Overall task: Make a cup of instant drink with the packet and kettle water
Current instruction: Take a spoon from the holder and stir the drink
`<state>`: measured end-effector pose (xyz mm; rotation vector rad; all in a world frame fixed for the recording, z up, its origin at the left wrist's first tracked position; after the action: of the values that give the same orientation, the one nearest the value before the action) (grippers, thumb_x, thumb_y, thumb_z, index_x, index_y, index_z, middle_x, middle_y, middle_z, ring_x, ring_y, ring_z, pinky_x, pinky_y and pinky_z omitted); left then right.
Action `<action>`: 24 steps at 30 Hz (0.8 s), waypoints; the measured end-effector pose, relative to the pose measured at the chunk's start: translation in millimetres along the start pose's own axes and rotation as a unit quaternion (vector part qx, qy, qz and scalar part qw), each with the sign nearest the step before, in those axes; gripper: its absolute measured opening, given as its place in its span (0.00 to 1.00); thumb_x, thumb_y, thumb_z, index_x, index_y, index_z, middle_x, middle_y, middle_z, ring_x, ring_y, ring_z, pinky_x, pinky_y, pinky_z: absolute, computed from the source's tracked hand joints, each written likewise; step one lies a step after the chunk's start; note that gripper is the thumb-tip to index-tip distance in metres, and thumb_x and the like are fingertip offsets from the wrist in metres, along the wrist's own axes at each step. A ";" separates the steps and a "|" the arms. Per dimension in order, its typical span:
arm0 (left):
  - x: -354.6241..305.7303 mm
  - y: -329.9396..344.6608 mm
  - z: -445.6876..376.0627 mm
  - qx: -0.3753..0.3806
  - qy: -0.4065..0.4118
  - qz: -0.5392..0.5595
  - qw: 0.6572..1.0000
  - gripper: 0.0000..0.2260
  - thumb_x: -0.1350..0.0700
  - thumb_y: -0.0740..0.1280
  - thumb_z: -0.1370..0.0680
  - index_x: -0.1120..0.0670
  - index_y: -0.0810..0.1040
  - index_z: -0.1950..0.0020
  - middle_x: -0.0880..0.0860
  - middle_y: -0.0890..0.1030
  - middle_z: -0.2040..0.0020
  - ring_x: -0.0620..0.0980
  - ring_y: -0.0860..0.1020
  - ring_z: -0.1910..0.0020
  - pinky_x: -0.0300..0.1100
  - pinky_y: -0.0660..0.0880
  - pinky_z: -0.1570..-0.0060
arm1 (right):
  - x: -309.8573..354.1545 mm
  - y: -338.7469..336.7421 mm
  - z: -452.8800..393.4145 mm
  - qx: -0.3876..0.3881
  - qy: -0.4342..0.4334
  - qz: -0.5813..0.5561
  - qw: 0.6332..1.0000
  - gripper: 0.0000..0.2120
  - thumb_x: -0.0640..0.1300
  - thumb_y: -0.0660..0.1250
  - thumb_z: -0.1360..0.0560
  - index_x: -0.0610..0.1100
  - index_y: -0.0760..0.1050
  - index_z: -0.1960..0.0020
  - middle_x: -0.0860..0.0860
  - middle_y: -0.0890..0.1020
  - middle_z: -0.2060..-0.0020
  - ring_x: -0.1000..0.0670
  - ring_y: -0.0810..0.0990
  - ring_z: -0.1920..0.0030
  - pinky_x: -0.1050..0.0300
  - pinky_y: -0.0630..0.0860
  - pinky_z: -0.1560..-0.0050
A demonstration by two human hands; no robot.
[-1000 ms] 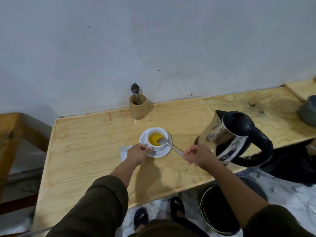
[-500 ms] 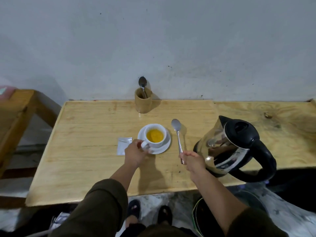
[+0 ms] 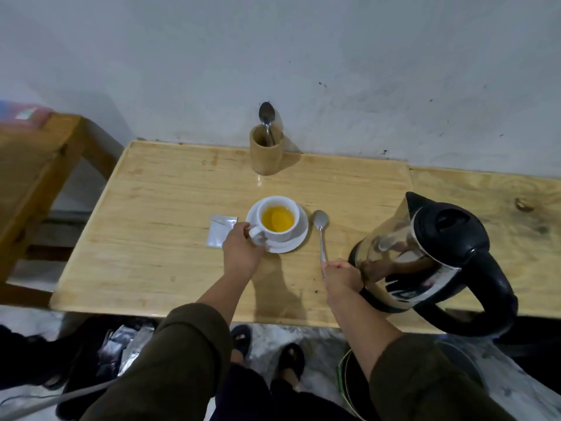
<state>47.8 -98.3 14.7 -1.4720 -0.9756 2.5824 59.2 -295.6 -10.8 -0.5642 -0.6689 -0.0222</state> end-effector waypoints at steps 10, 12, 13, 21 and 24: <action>-0.9 3.4 2.0 -0.016 -0.008 -0.001 1.000 0.23 0.61 0.73 0.29 0.57 0.74 0.35 0.55 0.81 0.41 0.50 0.77 0.47 0.38 0.67 0.52 | 10.4 -1.7 -3.2 0.031 -0.040 0.146 0.988 0.07 0.46 0.70 0.28 0.42 0.78 0.55 0.42 0.84 0.51 0.42 0.80 0.53 0.55 0.76 0.57; 0.2 4.1 1.3 -0.019 -0.009 0.000 1.000 0.23 0.60 0.73 0.29 0.57 0.74 0.35 0.55 0.81 0.41 0.51 0.77 0.45 0.39 0.67 0.52 | 9.2 -1.4 -4.6 0.024 -0.078 0.175 0.981 0.07 0.45 0.70 0.27 0.42 0.75 0.57 0.42 0.83 0.51 0.41 0.80 0.50 0.53 0.77 0.53; 0.8 4.6 1.0 -0.020 -0.010 -0.002 1.000 0.23 0.60 0.73 0.29 0.57 0.73 0.35 0.55 0.80 0.40 0.52 0.78 0.43 0.39 0.67 0.52 | 8.3 -1.5 -5.1 0.019 -0.095 0.187 0.978 0.06 0.44 0.69 0.27 0.42 0.75 0.57 0.42 0.83 0.51 0.40 0.80 0.48 0.52 0.78 0.51; 0.4 7.6 2.7 -0.028 0.002 -0.009 1.000 0.15 0.62 0.70 0.27 0.57 0.77 0.42 0.55 0.81 0.45 0.47 0.74 0.52 0.40 0.68 0.53 | 6.3 -0.3 -5.1 0.008 -0.165 0.236 0.958 0.08 0.41 0.67 0.25 0.37 0.76 0.49 0.39 0.82 0.49 0.38 0.79 0.46 0.50 0.78 0.51; 0.0 6.9 2.4 -0.028 0.013 -0.008 0.999 0.13 0.61 0.70 0.27 0.58 0.77 0.43 0.55 0.81 0.46 0.50 0.76 0.51 0.40 0.68 0.54 | 8.0 -0.8 -3.6 0.004 -0.172 0.224 0.959 0.09 0.40 0.66 0.25 0.36 0.74 0.48 0.38 0.81 0.48 0.38 0.79 0.46 0.49 0.77 0.51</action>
<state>47.8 -105.1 12.0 -1.4995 -1.0607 2.5390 67.5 -296.9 -8.0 -0.7102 -0.8635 0.5138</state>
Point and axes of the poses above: each hand's wrist, its own z-axis away from the middle knuckle, its own y-axis out of the palm, x = y × z, the point moved 3 cm from there along -z, towards the middle knuckle
